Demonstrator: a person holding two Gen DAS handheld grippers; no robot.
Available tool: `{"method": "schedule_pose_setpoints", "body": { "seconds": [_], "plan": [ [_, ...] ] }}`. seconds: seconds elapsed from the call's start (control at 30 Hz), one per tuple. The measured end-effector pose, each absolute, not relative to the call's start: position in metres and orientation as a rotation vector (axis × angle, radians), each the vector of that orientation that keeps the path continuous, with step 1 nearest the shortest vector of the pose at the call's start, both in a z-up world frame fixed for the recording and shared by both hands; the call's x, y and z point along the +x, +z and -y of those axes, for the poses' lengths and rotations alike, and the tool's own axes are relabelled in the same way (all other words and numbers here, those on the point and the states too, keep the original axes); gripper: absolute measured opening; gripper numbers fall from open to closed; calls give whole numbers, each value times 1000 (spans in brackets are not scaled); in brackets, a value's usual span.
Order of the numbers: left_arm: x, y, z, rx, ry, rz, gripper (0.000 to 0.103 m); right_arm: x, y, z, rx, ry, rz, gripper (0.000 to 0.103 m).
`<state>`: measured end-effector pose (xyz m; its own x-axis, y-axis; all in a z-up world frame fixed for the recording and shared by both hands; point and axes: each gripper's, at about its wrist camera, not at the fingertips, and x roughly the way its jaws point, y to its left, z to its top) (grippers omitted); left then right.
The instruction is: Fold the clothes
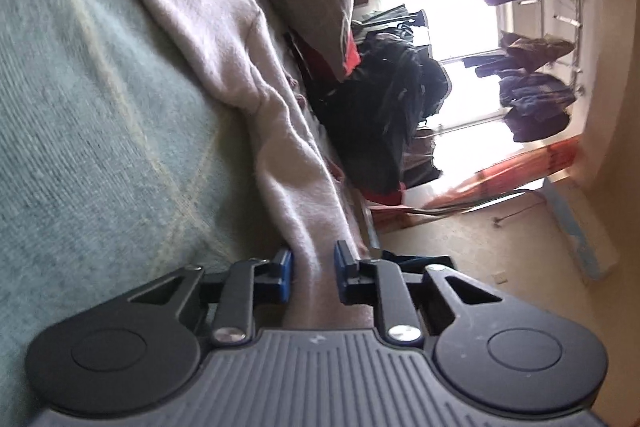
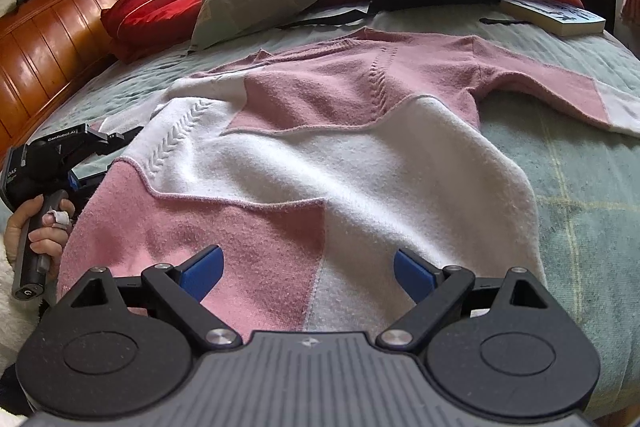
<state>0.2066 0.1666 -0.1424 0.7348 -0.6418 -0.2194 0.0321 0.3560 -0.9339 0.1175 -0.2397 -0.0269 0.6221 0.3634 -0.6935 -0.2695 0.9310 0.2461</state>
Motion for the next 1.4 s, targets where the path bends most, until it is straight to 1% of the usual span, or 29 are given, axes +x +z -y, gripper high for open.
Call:
{"method": "schedule_pose_setpoints", "body": {
  "seconds": [0.07,0.27,0.43,0.53,0.77,0.93,1.07,1.3,1.37,1.4],
  "plan": [
    [201,-130,-170,-1072,-448,-630,10,117,-26,240,125,367,-817,95],
    [188,-89,-191,-919,-399,-602,8,115,-23,239,125,370,-809,95],
    [190,-60,-195,-703,-351,-659,8,115,-23,236,115,369,-812,95],
    [179,-67,-190,-710,-399,-719,11,114,-23,235,112,370,-815,95],
    [173,-115,-163,-853,-463,-860,16,114,-25,235,111,364,-824,95],
    [186,-131,-165,-992,-467,-833,20,113,-27,236,110,359,-829,95],
    [188,-138,-164,-1022,-489,-811,23,112,-28,236,110,355,-833,95],
    [207,-136,-155,-978,-481,-815,23,109,-26,234,104,368,-829,95],
    [206,-132,-150,-933,-462,-818,13,108,-25,233,102,373,-828,95],
    [205,-129,-147,-906,-449,-819,11,108,-25,232,101,375,-827,95]
  ]
}}
